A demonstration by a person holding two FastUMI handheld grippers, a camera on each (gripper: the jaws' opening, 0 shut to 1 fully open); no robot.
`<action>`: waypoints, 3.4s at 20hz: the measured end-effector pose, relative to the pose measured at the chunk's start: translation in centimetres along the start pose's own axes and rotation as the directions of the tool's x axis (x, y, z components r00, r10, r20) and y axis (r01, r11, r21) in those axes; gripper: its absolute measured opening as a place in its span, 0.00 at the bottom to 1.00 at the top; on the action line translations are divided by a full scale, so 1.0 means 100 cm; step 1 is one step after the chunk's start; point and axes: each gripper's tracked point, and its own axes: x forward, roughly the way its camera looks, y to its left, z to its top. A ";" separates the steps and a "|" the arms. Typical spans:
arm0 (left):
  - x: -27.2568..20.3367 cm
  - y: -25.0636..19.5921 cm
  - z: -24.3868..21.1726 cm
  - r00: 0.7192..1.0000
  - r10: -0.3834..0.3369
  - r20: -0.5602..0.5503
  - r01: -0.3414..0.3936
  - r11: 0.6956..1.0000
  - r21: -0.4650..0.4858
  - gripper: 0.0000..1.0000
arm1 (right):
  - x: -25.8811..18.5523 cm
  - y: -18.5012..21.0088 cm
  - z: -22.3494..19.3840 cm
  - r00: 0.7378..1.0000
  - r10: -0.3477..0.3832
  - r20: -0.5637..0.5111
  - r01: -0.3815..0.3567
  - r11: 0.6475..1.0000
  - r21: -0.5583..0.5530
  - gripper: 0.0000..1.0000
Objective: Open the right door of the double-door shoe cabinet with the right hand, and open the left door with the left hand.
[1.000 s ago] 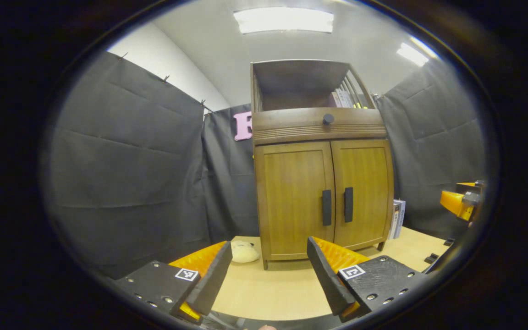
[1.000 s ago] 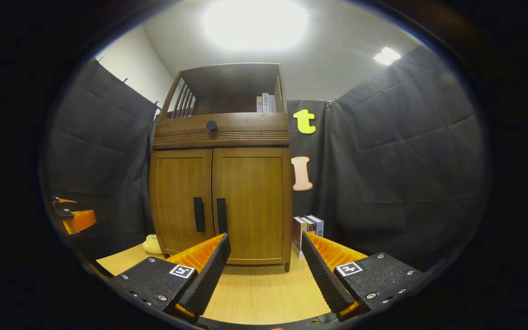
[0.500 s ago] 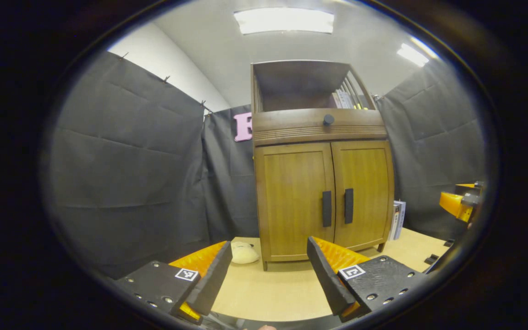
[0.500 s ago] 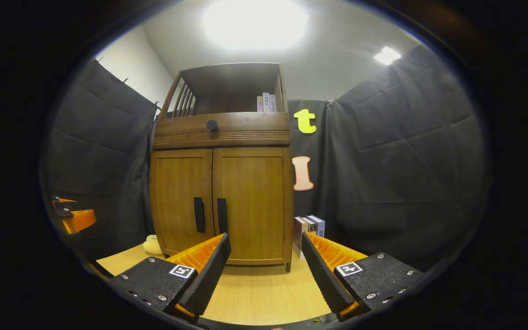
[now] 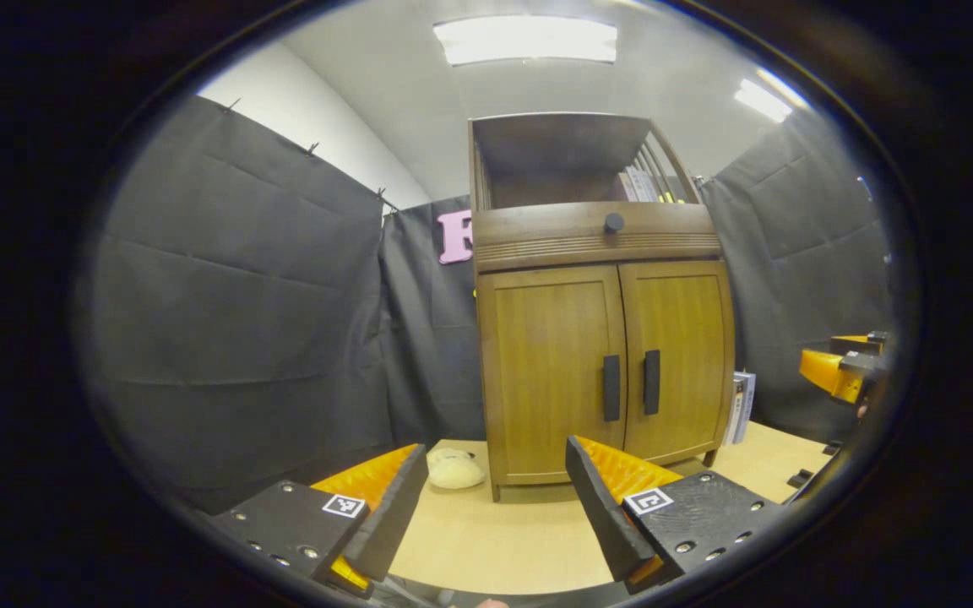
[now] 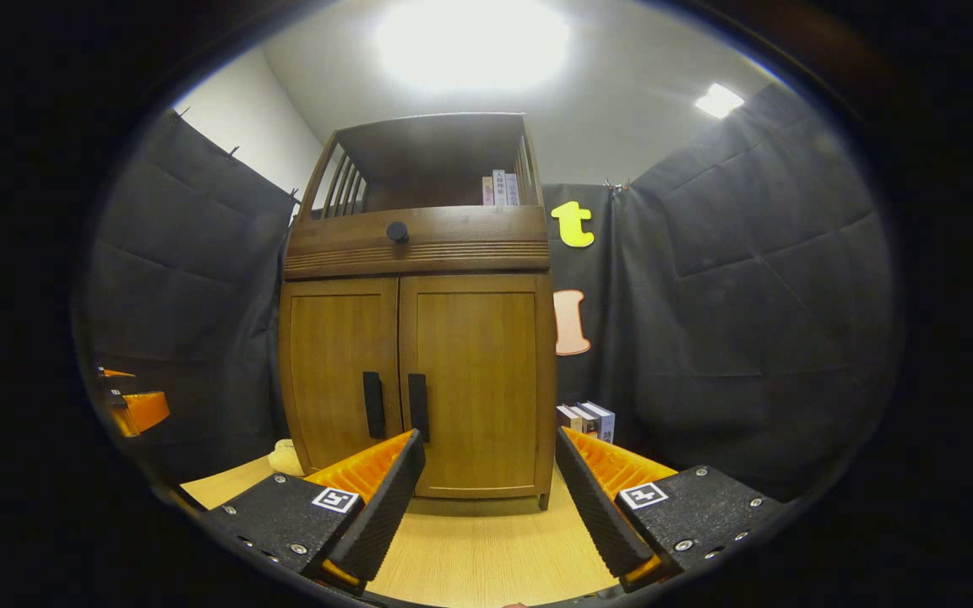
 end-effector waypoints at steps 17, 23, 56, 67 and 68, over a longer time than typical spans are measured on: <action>-0.019 0.041 -0.008 0.988 0.156 0.004 -0.156 0.988 0.013 0.94 | 0.099 0.051 0.005 0.995 0.094 0.027 -0.095 0.995 0.037 0.96; -0.032 0.059 -0.011 0.976 0.216 -0.002 -0.216 0.976 0.029 0.94 | 0.137 0.067 0.004 0.993 0.113 0.022 -0.115 0.992 0.059 0.96; -0.076 0.114 -0.008 0.926 0.376 -0.020 -0.375 0.925 0.061 1.00 | 0.290 0.107 -0.090 0.972 0.130 -0.197 -0.118 0.990 0.074 0.43; -0.062 0.108 -0.006 0.947 0.322 -0.004 -0.321 0.946 0.041 0.94 | 0.266 0.105 -0.086 0.964 0.155 -0.214 -0.140 0.987 0.080 0.28; -0.060 0.108 -0.006 0.949 0.316 -0.003 -0.316 0.948 0.036 0.94 | 0.260 0.104 -0.085 0.964 0.160 -0.213 -0.145 0.986 0.083 0.28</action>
